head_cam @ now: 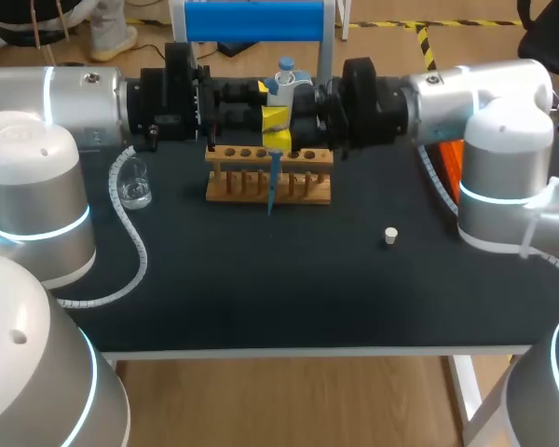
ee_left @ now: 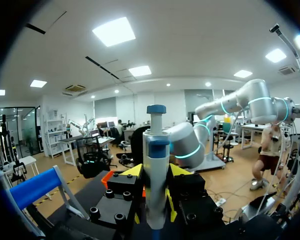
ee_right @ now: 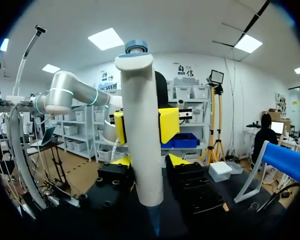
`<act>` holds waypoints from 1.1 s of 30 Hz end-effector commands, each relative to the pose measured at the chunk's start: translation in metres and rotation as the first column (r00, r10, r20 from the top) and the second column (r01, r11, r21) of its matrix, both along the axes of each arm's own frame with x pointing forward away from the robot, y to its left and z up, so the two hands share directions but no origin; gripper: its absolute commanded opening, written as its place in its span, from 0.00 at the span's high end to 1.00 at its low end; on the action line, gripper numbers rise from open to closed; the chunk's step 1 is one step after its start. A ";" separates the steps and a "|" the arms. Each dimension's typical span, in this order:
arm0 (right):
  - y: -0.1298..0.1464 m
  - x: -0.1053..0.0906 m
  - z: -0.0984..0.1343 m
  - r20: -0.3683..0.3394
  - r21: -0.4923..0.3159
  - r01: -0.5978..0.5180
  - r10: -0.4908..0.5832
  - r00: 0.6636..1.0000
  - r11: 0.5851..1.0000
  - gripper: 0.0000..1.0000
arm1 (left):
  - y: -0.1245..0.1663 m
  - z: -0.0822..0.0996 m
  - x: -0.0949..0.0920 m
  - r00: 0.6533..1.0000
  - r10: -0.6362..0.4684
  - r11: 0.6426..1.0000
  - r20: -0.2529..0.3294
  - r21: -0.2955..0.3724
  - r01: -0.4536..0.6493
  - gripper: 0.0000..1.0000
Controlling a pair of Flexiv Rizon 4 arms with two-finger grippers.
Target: Invert the test tube, pick up the pipette, mount the tip to pipette, aspirate from beaker and dispense into the tube, eject the tip, return the pipette, and cap with the stopper.
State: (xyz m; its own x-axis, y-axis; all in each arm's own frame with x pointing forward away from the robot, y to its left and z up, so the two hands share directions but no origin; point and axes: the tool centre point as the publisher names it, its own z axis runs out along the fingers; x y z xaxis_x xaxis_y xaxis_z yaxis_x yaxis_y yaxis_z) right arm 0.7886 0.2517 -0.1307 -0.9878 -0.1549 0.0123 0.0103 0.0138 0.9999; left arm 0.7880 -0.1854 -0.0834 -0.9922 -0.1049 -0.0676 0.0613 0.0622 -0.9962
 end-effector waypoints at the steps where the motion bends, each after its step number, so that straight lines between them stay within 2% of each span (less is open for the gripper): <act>1: -0.003 -0.001 0.001 0.001 0.002 0.004 -0.004 1.000 1.000 0.84 | 0.000 0.000 0.000 1.000 -0.003 1.000 0.001 -0.002 0.003 1.00; 4: -0.005 -0.001 0.001 0.004 0.003 0.006 -0.006 1.000 1.000 0.96 | 0.000 0.000 0.000 1.000 -0.003 1.000 0.001 -0.002 0.003 1.00; 6: -0.006 -0.001 0.001 0.005 0.002 0.009 -0.009 1.000 1.000 0.99 | 0.000 0.000 0.000 1.000 -0.003 1.000 0.001 -0.002 0.003 1.00; 20: -0.007 0.000 -0.001 -0.002 -0.016 0.001 -0.001 1.000 1.000 1.00 | 0.000 0.000 0.000 1.000 -0.003 1.000 0.001 -0.002 0.003 1.00; 21: -0.007 0.001 -0.001 -0.004 -0.017 -0.003 0.003 1.000 1.000 1.00 | 0.000 0.000 0.000 1.000 -0.003 1.000 0.001 -0.002 0.003 0.83; 22: -0.006 0.001 -0.001 -0.008 -0.018 -0.008 0.008 1.000 1.000 1.00 | 0.000 0.000 0.000 1.000 -0.003 1.000 0.001 -0.002 0.003 0.00; 33: -0.019 0.015 -0.006 -0.028 -0.012 -0.027 0.026 0.999 1.000 1.00 | 0.000 0.000 0.000 1.000 -0.003 1.000 0.001 -0.002 0.003 0.00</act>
State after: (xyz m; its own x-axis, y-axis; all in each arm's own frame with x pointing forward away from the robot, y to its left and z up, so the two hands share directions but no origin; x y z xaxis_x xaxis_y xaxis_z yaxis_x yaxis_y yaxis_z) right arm 0.7985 0.2395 -0.1371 -0.9853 -0.1658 0.0411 0.0372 0.0269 0.9989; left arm 0.7882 -0.1860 -0.0832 -0.9924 -0.1028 -0.0672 0.0611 0.0616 -0.9962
